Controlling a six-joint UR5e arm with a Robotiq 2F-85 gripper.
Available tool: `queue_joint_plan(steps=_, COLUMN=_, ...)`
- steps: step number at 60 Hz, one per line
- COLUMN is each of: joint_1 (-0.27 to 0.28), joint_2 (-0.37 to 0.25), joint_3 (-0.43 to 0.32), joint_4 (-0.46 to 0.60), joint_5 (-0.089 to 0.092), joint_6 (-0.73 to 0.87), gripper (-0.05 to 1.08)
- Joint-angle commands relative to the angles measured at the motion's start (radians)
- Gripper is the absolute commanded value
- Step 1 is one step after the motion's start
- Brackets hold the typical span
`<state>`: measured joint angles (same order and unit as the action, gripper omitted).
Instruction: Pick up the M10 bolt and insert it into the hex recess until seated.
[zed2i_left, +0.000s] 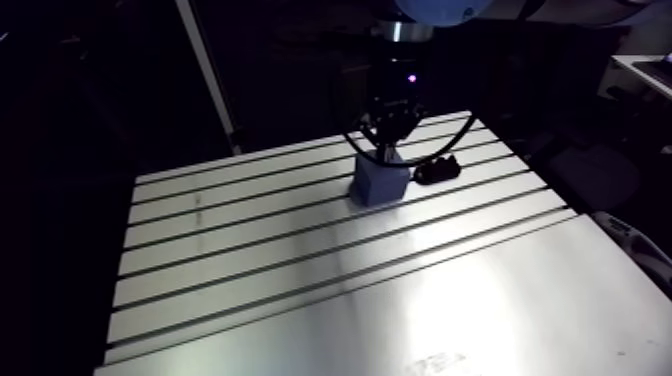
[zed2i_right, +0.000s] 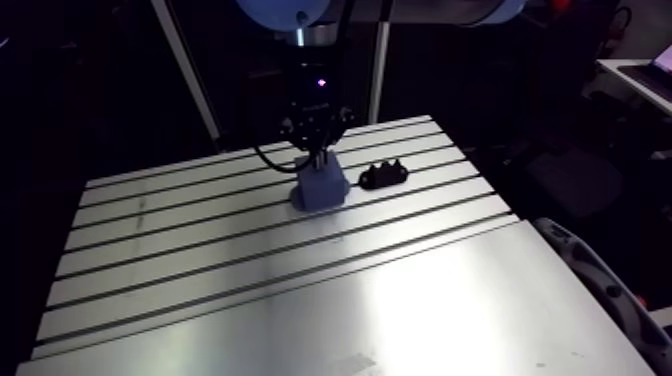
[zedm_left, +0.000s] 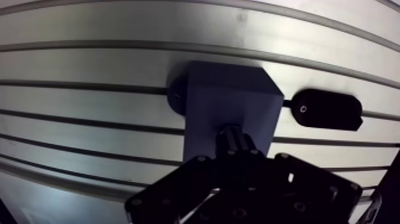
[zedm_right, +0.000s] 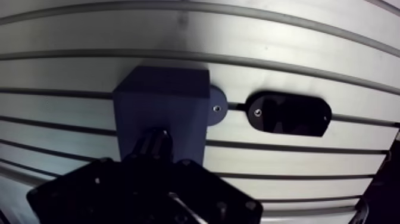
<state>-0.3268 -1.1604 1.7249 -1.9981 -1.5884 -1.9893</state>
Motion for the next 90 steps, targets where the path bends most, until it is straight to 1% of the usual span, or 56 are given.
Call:
queue_joint_plan(steps=1, joint_1=0.0, joint_2=0.0, joint_3=0.003, joint_4=0.0, joint_5=0.0, joint_6=0.0, gripper=1.08)
queue_joint_plan(steps=49, joint_1=-0.002, joint_2=-0.001, joint_3=0.003, joint_4=0.0, joint_5=0.0, joint_6=-0.001, gripper=1.08)
queue_joint_plan(steps=52, joint_1=-0.002, joint_2=-0.001, joint_3=0.0, joint_4=0.001, joint_5=0.003, joint_6=-0.001, gripper=1.08)
queue_joint_plan(steps=53, joint_1=-0.002, joint_2=-0.003, joint_3=-0.002, joint_4=0.001, joint_5=0.006, joint_6=-0.001, gripper=1.08)
queue_joint_plan(steps=57, joint_1=0.0, joint_2=-0.007, joint_3=-0.007, joint_4=0.004, joint_5=0.006, joint_6=-0.001, gripper=1.08)
queue_joint_plan(steps=68, joint_1=0.003, joint_2=-0.031, joint_3=-0.019, joint_4=0.021, joint_5=0.005, joint_6=-0.001, gripper=1.08)
queue_joint_plan(steps=82, joint_1=0.003, joint_2=-0.041, joint_3=-0.019, joint_4=0.035, joint_5=0.003, joint_6=-0.003, gripper=1.08)
queue_joint_plan(steps=84, joint_1=0.003, joint_2=-0.041, joint_3=-0.018, joint_4=0.037, joint_5=0.002, joint_6=-0.004, gripper=1.06)
queue_joint_plan(steps=85, joint_1=0.003, joint_2=-0.041, joint_3=-0.018, joint_4=0.037, joint_5=-0.001, joint_6=-0.004, gripper=1.02)
queue_joint_plan(steps=86, joint_1=0.003, joint_2=-0.041, joint_3=-0.018, joint_4=0.037, joint_5=-0.001, joint_6=-0.004, gripper=1.02)
queue_joint_plan(steps=87, joint_1=0.002, joint_2=-0.041, joint_3=-0.018, joint_4=0.037, joint_5=-0.003, joint_6=-0.003, gripper=0.89)
queue_joint_plan(steps=88, joint_1=0.002, joint_2=-0.041, joint_3=-0.018, joint_4=0.037, joint_5=-0.003, joint_6=-0.003, gripper=0.89)
queue_joint_plan(steps=89, joint_1=0.003, joint_2=-0.043, joint_3=-0.018, joint_4=0.038, joint_5=-0.004, joint_6=-0.004, gripper=0.57)
queue_joint_plan(steps=90, joint_1=0.003, joint_2=-0.043, joint_3=-0.018, joint_4=0.038, joint_5=-0.004, joint_6=-0.004, gripper=0.57)
